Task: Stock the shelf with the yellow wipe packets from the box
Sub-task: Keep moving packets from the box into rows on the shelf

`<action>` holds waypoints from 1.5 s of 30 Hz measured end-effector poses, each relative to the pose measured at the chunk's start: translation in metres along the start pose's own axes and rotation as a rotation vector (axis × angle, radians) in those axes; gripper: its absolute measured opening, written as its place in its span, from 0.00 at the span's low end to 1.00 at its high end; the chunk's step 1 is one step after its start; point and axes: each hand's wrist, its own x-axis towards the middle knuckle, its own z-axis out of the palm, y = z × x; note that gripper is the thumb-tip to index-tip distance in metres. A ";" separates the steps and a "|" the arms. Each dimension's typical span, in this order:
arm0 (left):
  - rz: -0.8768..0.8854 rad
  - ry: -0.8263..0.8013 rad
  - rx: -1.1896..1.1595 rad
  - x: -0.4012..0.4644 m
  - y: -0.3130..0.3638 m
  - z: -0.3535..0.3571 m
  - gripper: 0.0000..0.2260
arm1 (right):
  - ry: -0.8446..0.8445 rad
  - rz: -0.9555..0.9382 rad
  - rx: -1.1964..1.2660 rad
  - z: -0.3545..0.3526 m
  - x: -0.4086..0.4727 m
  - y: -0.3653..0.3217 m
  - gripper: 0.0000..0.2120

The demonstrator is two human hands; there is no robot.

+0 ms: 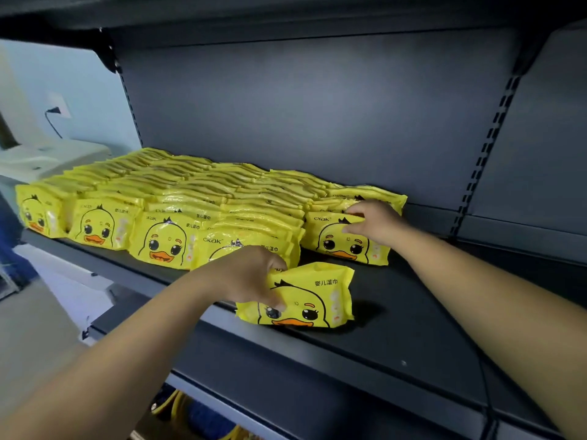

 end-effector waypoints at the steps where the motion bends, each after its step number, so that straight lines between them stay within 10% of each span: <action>1: 0.003 -0.006 -0.002 0.002 0.002 0.000 0.15 | 0.054 -0.026 0.022 -0.001 -0.003 0.001 0.22; 7: 0.070 -0.052 -0.015 0.027 0.019 -0.003 0.14 | 0.276 -0.100 0.454 -0.019 -0.049 0.002 0.05; 11: 0.103 -0.048 0.079 0.059 0.041 -0.001 0.27 | 0.110 -0.077 0.725 -0.028 -0.091 0.000 0.03; 19: 0.113 0.012 0.310 0.105 0.056 0.012 0.27 | -0.084 0.054 0.440 -0.017 -0.108 0.026 0.29; 34: 0.092 0.501 0.315 0.082 0.006 0.015 0.27 | 0.062 0.323 0.515 0.004 -0.074 0.024 0.31; 45: 0.125 0.635 0.288 0.023 -0.007 0.020 0.22 | 0.280 -0.071 0.085 -0.021 -0.103 -0.020 0.25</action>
